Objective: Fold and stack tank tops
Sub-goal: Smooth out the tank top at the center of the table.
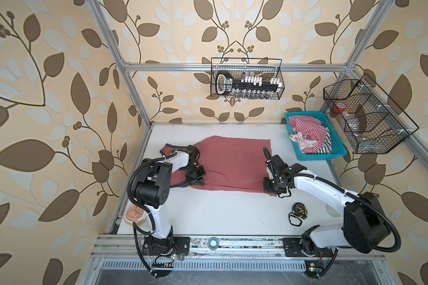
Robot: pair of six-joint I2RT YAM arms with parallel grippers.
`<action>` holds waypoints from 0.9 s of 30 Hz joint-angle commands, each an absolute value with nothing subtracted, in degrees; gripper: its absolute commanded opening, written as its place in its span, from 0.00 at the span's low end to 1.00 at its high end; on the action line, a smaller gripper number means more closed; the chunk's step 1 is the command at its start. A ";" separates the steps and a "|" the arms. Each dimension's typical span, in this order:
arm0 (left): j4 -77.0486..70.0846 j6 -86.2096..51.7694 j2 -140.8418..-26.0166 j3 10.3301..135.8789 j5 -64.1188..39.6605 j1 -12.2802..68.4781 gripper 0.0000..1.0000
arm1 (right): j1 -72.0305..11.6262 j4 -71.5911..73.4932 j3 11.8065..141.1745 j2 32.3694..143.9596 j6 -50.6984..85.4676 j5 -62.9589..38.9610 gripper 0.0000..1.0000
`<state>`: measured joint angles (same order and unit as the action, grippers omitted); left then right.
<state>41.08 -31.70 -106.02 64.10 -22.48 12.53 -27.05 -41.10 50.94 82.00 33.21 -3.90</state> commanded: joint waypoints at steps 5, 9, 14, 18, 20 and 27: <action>37.97 -31.97 -111.71 59.72 -14.42 12.67 0.11 | -27.44 -38.46 48.85 86.75 34.35 -4.79 0.25; 38.16 -31.97 -111.97 59.77 -14.09 12.66 0.11 | -27.51 -40.19 48.26 88.49 33.66 -2.59 0.25; 38.14 -31.99 -112.50 59.77 -13.97 12.66 0.11 | -27.21 -41.48 47.42 89.60 34.01 0.55 0.26; 38.41 -31.98 -112.32 59.69 -13.81 12.67 0.11 | -25.45 -41.00 46.33 90.87 34.70 1.68 0.24; 38.51 -31.99 -112.14 59.50 -13.71 12.71 0.11 | -24.69 -40.97 45.84 90.97 34.93 2.66 0.23; 39.43 -32.03 -109.00 58.89 -13.93 14.37 0.16 | -22.30 -43.07 45.77 88.46 34.17 4.17 0.21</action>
<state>40.12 -31.73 -105.19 63.29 -22.41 12.86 -23.00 -40.10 47.57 89.25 34.06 1.04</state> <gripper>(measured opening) 0.151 0.207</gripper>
